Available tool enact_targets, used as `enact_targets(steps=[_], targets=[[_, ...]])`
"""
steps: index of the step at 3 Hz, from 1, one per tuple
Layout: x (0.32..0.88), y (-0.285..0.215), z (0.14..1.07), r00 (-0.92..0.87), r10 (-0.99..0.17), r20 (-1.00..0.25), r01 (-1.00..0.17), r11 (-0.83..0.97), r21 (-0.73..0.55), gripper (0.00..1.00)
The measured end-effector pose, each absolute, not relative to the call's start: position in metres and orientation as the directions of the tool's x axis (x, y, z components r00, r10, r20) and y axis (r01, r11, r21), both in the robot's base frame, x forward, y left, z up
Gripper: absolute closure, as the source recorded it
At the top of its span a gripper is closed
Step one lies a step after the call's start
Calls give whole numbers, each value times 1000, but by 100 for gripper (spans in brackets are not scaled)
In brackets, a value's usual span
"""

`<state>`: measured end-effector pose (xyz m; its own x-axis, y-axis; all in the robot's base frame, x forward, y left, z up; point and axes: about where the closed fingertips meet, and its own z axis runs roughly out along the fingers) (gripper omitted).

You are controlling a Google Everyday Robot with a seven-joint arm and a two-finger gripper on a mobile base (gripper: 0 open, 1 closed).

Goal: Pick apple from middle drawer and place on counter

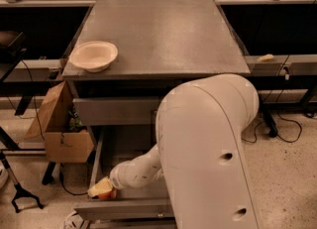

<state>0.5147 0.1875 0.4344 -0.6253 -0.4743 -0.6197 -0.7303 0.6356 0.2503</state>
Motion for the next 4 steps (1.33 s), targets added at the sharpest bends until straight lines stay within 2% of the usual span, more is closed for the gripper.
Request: enact_targets(steps=[4], targets=[[537, 175, 393, -693, -456, -559, -663, 707, 245, 0]])
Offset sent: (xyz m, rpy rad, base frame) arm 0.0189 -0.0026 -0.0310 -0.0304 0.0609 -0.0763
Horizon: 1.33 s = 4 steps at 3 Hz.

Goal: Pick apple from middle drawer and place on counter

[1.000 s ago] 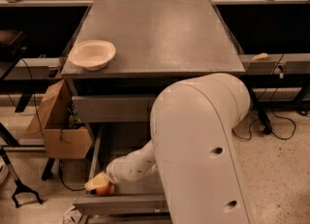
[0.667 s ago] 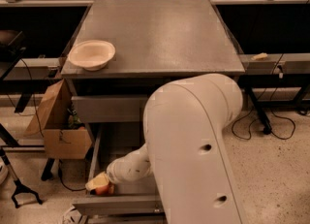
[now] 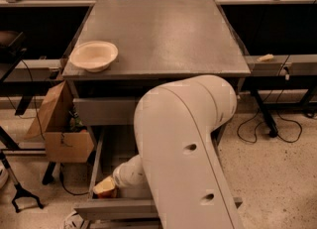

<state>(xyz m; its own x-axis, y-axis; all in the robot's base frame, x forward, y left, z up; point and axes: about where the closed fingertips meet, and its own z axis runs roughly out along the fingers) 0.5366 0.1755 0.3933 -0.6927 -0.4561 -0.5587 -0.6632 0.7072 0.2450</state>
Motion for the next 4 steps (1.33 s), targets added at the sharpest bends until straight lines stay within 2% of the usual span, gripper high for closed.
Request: enact_targets(steps=[1, 2, 3, 4], targets=[[535, 165, 384, -692, -473, -545, -664, 714, 223, 2], [531, 160, 382, -684, -490, -540, -672, 711, 207, 11], [527, 162, 381, -671, -516, -532, -687, 702, 185, 12], [523, 167, 378, -661, -539, -522, -701, 692, 173, 2]])
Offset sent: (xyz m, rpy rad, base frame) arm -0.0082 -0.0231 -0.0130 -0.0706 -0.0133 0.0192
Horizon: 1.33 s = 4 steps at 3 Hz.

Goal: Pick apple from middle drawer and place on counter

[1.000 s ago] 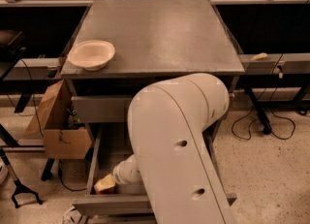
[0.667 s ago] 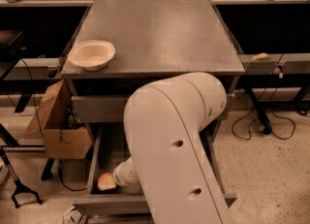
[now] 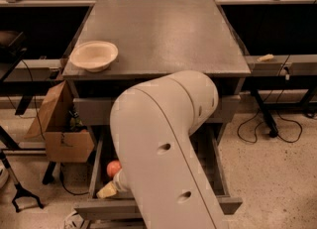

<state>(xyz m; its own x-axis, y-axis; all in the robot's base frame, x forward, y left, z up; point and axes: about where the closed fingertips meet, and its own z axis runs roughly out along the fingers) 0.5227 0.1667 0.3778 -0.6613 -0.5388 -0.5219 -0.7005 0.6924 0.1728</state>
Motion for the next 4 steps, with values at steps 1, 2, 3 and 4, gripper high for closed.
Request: enact_targets(steps=[1, 2, 3, 4], targets=[[522, 171, 378, -652, -548, -524, -708, 688, 162, 0], [526, 178, 383, -634, -553, -541, -716, 684, 140, 0], [534, 183, 390, -610, -561, -560, -722, 685, 100, 0], [548, 183, 396, -583, -573, -576, -720, 692, 41, 0]])
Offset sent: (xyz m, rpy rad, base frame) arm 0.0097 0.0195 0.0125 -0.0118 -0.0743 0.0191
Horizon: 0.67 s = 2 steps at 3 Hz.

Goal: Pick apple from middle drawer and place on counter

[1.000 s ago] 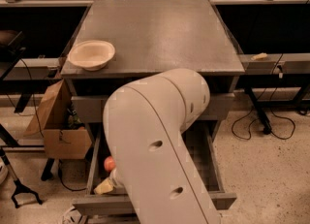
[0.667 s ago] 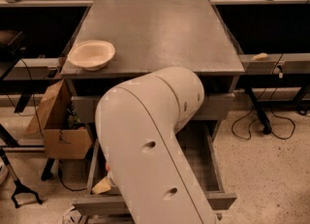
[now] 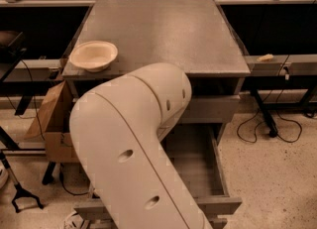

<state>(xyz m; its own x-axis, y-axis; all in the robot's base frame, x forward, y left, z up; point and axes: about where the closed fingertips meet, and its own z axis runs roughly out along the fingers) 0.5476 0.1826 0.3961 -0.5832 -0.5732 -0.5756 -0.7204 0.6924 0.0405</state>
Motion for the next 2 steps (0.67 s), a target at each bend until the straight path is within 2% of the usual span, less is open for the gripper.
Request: enact_targets(steps=[1, 2], targets=[[547, 181, 396, -582, -574, -576, -720, 693, 39, 9], [557, 177, 383, -558, -618, -553, -743, 670, 1, 24]])
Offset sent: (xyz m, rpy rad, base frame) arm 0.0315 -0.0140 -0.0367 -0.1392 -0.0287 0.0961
